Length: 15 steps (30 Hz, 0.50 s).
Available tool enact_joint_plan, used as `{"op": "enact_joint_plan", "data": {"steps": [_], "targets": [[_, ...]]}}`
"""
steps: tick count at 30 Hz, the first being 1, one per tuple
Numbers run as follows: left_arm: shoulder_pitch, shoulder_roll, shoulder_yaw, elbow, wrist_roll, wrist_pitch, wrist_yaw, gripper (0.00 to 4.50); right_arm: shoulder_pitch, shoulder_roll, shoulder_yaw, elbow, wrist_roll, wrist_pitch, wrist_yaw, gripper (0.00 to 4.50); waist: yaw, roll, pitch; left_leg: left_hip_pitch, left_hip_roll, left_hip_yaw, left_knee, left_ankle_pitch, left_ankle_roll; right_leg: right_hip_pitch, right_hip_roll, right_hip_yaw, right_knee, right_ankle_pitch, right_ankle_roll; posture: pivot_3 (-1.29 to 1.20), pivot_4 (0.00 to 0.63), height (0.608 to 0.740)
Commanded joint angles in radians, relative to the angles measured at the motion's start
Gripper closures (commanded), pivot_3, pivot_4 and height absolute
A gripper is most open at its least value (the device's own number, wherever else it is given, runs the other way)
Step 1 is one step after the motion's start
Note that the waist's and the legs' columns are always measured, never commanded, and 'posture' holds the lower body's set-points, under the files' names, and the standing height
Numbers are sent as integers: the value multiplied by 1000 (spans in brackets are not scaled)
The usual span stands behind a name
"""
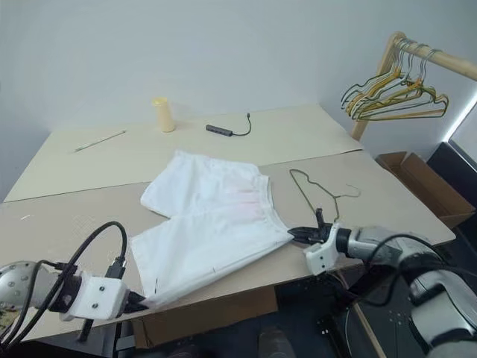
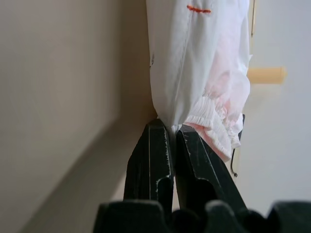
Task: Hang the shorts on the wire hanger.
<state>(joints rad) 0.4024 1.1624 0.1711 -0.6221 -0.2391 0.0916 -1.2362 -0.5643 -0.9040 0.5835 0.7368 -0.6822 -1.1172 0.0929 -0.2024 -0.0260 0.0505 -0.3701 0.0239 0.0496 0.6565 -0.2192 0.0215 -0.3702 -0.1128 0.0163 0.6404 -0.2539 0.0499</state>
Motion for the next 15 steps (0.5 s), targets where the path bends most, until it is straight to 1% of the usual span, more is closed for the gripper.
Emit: {"op": "enact_joint_plan", "data": {"steps": [1, 7, 9, 10, 12, 13, 15], "targets": [[22, -8, 56, -38, -44, 8, -29, 4474, 62, -48, -85, -120, 99, 42, 70, 4500, 1, 0, 0, 1, 0, 1, 0, 0, 0, 1, 0, 0, 0, -2, 1, -149, 38, 740], [26, -13, 66, -88, -66, 55, -30, 4474, 188, -73, -135, -275, 224, 98, 210, 4500, 3, -1, 1, 2, 4, 3, 0, 0, -1, 2, 2, 1, 0, -3, 2, -155, 31, 740], [10, -5, 88, -94, -106, 85, -53, 3975, 229, -96, -140, -323, 306, 119, 284, 3794, 5, -1, 1, 2, 4, 4, 0, -1, -1, 1, 2, 1, 0, -3, 2, -154, 30, 740], [2, -2, 100, -91, -127, 93, -66, 3786, 249, -109, -144, -349, 348, 126, 315, 3579, 8, -1, 1, 2, 4, 4, 0, -1, -1, 1, 2, 1, 0, -3, 2, -152, 31, 740], [-17, -1, 127, -68, -163, 94, -96, 3192, 298, -138, -165, -412, 432, 146, 361, 2907, 20, -1, 2, 2, 5, 4, 0, -1, -2, 1, 2, 1, 0, -4, 1, -147, 32, 740], [-30, -2, 142, -49, -177, 94, -108, 2790, 325, -158, -179, -450, 483, 165, 388, 2477, 23, -1, 2, 2, 5, 5, 0, -2, -2, 0, 2, 1, 0, -4, 1, -146, 32, 740], [-56, -9, 169, -13, -198, 88, -125, 2315, 376, -200, -207, -517, 588, 218, 448, 1920, 32, 0, 2, 2, 5, 5, 0, -2, -2, 0, 2, 1, 0, -4, 1, -141, 33, 740]]}}
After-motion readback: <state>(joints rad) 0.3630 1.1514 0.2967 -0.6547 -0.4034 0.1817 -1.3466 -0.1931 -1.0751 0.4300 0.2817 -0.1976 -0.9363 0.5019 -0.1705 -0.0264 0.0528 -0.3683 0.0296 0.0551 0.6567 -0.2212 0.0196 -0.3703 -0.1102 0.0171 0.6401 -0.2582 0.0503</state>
